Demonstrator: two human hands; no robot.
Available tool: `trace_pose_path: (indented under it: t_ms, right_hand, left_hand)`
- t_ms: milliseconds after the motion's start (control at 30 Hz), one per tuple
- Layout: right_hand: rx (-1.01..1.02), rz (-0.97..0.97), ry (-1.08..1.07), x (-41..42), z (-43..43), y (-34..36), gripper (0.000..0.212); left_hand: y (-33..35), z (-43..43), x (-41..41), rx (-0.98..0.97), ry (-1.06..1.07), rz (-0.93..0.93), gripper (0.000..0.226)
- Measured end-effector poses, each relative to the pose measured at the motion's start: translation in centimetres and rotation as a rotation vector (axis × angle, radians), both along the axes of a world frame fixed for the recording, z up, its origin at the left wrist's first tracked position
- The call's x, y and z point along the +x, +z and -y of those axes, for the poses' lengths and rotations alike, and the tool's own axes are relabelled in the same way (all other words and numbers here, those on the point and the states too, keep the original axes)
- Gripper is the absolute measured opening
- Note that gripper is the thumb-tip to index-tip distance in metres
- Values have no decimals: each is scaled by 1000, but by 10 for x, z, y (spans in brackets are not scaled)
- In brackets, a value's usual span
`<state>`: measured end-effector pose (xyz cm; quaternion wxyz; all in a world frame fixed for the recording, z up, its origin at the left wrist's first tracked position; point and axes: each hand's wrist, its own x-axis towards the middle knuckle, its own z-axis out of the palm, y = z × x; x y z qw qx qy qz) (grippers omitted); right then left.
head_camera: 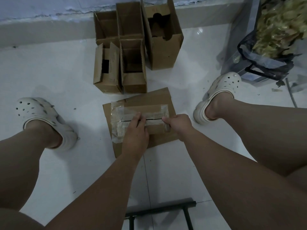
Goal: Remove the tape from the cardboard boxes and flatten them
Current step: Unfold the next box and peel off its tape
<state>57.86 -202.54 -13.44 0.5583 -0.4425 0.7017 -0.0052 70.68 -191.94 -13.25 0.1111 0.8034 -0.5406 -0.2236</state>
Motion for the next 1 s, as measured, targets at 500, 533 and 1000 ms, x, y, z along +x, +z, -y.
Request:
trace_pose_path:
  t_ms: [500, 533, 1000]
  right_hand:
    - [159, 213, -235, -6, -1, -16, 23]
    - [181, 229, -256, -6, -1, -16, 22]
    - [353, 395, -442, -6, -4, -20, 15]
  left_hand:
    - [1, -3, 1, 90, 23, -17, 69]
    - [1, -2, 0, 88, 30, -19, 69]
    - [-1, -5, -2, 90, 23, -21, 69]
